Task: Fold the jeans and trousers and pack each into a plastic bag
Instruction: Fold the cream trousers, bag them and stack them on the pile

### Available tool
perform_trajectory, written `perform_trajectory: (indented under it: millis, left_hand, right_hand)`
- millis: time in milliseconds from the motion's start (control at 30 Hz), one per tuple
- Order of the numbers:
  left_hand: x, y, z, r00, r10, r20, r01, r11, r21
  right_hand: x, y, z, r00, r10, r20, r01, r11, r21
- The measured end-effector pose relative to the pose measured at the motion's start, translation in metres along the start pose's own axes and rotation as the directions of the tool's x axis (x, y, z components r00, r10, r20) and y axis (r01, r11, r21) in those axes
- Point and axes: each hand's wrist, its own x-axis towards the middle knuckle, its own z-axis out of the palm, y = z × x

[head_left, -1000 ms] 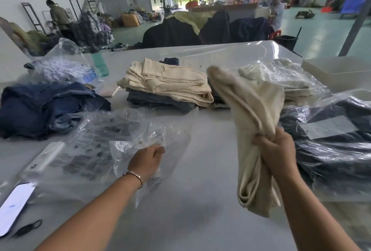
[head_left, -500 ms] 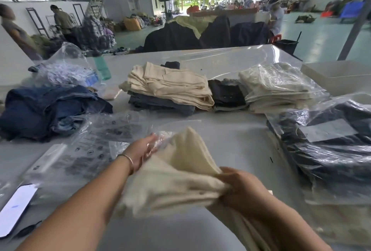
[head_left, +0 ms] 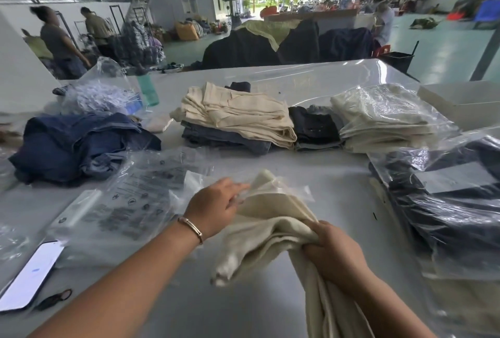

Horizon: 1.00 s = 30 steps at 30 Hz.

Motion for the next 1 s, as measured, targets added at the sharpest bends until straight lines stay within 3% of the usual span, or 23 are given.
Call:
perform_trajectory:
  millis: [100, 200, 333, 433, 467, 533, 600, 667, 700, 733, 800, 867, 933, 1000]
  left_hand:
    - [-0.005, -0.014, 0.004, 0.995, -0.068, -0.068, 0.078, 0.984, 0.160]
    - [-0.007, -0.020, 0.006, 0.979, -0.184, -0.087, 0.199, 0.956, 0.215]
    - [-0.010, -0.023, 0.004, 0.949, -0.315, 0.009, 0.304, 0.921, 0.242]
    - [-0.010, -0.014, -0.003, 0.862, -0.374, 0.343, 0.419, 0.905, -0.067]
    - [-0.009, -0.008, -0.009, 0.805, -0.354, 0.477, 0.492, 0.847, -0.201]
    - [-0.005, 0.001, -0.020, 0.747, -0.330, 0.577, 0.606, 0.693, -0.389]
    - [0.005, 0.003, -0.028, 0.756, -0.385, 0.529, 0.623, 0.670, -0.404]
    - [0.014, 0.004, -0.031, 0.801, -0.462, 0.381, 0.567, 0.789, -0.235]
    - [0.018, 0.005, -0.032, 0.830, -0.478, 0.286, 0.522, 0.847, -0.098]
    - [0.020, 0.007, -0.032, 0.857, -0.474, 0.200, 0.484, 0.875, 0.000]
    - [0.021, 0.012, -0.030, 0.884, -0.446, 0.139, 0.439, 0.895, 0.077]
    - [0.020, 0.018, -0.025, 0.905, -0.406, 0.126, 0.387, 0.909, 0.154]
    - [0.018, 0.026, -0.022, 0.915, -0.381, 0.136, 0.354, 0.917, 0.185]
    - [0.017, 0.038, -0.018, 0.928, -0.330, 0.174, 0.324, 0.944, 0.061]
  right_hand:
    - [0.001, -0.002, -0.001, 0.992, 0.126, -0.024, -0.118, 0.969, 0.217]
    - [0.001, -0.006, 0.000, 0.974, 0.222, -0.037, -0.186, 0.885, 0.427]
    - [0.000, -0.008, 0.001, 0.943, 0.323, -0.076, -0.218, 0.777, 0.591]
    - [-0.002, -0.009, 0.002, 0.935, 0.332, -0.125, -0.224, 0.825, 0.518]
    - [-0.002, -0.010, 0.003, 0.934, 0.330, -0.136, -0.230, 0.848, 0.477]
    - [-0.002, -0.012, 0.004, 0.937, 0.321, -0.138, -0.246, 0.887, 0.391]
    - [-0.003, -0.016, 0.009, 0.953, 0.274, -0.128, -0.241, 0.943, 0.228]
    - [-0.005, -0.021, 0.014, 0.965, 0.235, -0.119, -0.215, 0.964, 0.157]
    - [-0.005, -0.023, 0.016, 0.964, 0.240, -0.116, -0.210, 0.951, 0.227]
    - [-0.006, -0.025, 0.015, 0.955, 0.278, -0.099, -0.222, 0.897, 0.381]
    - [-0.004, -0.026, 0.009, 0.913, 0.408, 0.009, -0.295, 0.645, 0.705]
    - [-0.003, -0.022, 0.006, 0.860, 0.490, 0.139, -0.367, 0.407, 0.837]
    - [-0.004, -0.023, 0.005, 0.867, 0.487, 0.106, -0.357, 0.458, 0.814]
    - [-0.005, -0.028, 0.011, 0.915, 0.404, 0.000, -0.301, 0.683, 0.665]
